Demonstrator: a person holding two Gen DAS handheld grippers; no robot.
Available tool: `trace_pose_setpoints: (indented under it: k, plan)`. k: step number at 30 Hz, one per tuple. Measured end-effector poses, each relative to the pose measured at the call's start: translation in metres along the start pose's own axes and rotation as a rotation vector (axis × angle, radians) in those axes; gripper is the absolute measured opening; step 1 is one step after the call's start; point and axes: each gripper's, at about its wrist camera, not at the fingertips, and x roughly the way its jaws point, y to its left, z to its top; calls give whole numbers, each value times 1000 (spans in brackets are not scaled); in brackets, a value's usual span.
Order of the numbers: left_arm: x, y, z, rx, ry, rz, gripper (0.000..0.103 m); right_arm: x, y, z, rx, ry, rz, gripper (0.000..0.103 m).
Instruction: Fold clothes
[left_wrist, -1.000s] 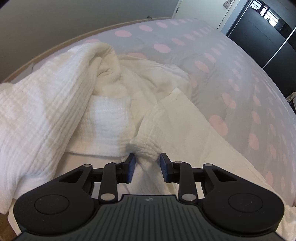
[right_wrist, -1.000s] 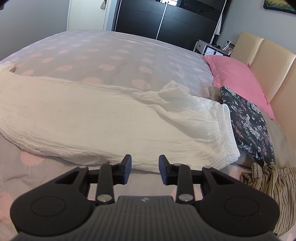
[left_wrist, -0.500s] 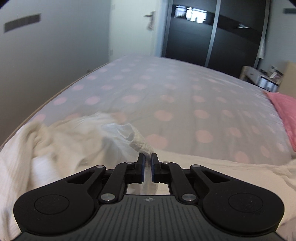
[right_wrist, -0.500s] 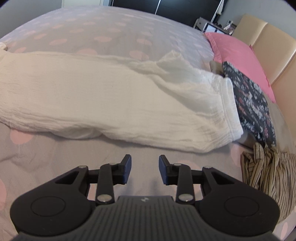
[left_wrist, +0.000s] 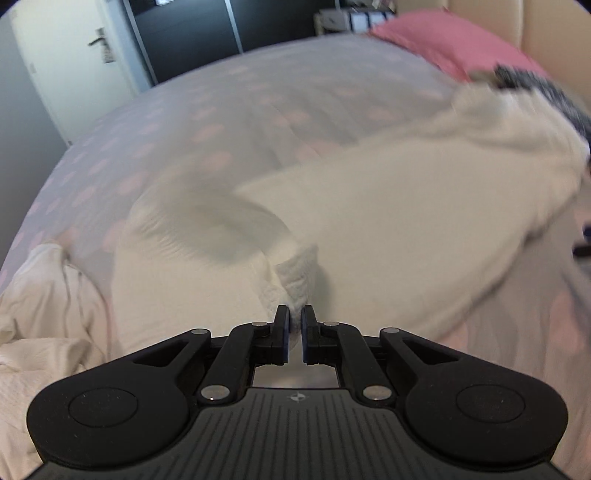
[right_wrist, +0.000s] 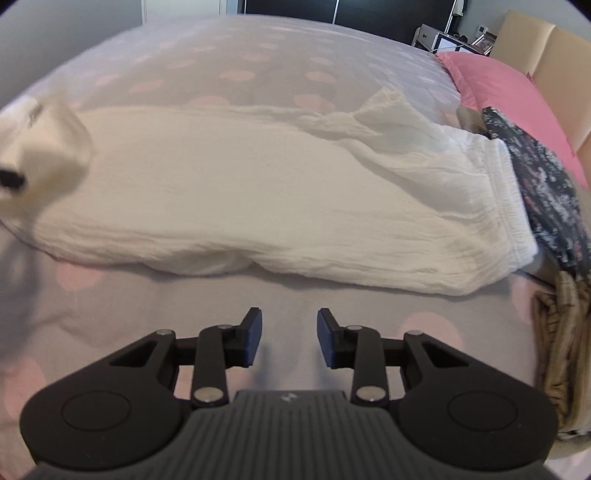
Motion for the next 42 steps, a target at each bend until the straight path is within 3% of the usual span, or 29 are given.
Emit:
trace_pose_setpoints:
  k: [3, 5, 8, 12, 19, 22, 23, 34, 38, 42]
  plan:
    - [6, -11, -8, 49, 51, -48, 8, 4, 5, 2, 51, -42, 27, 32]
    - [3, -11, -9, 50, 40, -61, 15, 12, 9, 4, 84, -55, 33, 27]
    - [-4, -9, -7, 47, 11, -76, 15, 26, 15, 7, 152, -50, 60, 21]
    - [-6, -6, -4, 24, -16, -95, 15, 42, 20, 6, 239, -51, 95, 21]
    - [8, -1, -6, 34, 29, -30, 15, 51, 17, 9, 346, -100, 130, 21]
    - [14, 2, -6, 26, 48, -15, 15, 50, 16, 9, 345, -118, 145, 2]
    - [15, 3, -6, 27, 52, -12, 15, 50, 16, 8, 344, -114, 138, 2]
    - [13, -2, -7, 87, 52, 38, 15, 39, 10, -10, 401, -40, 110, 1]
    - [12, 2, -5, 79, 63, 70, 16, 38, 0, -21, 468, 12, 104, 1]
    - [10, 14, -5, 45, 63, 69, 16, 31, 0, -23, 467, -9, 101, 1]
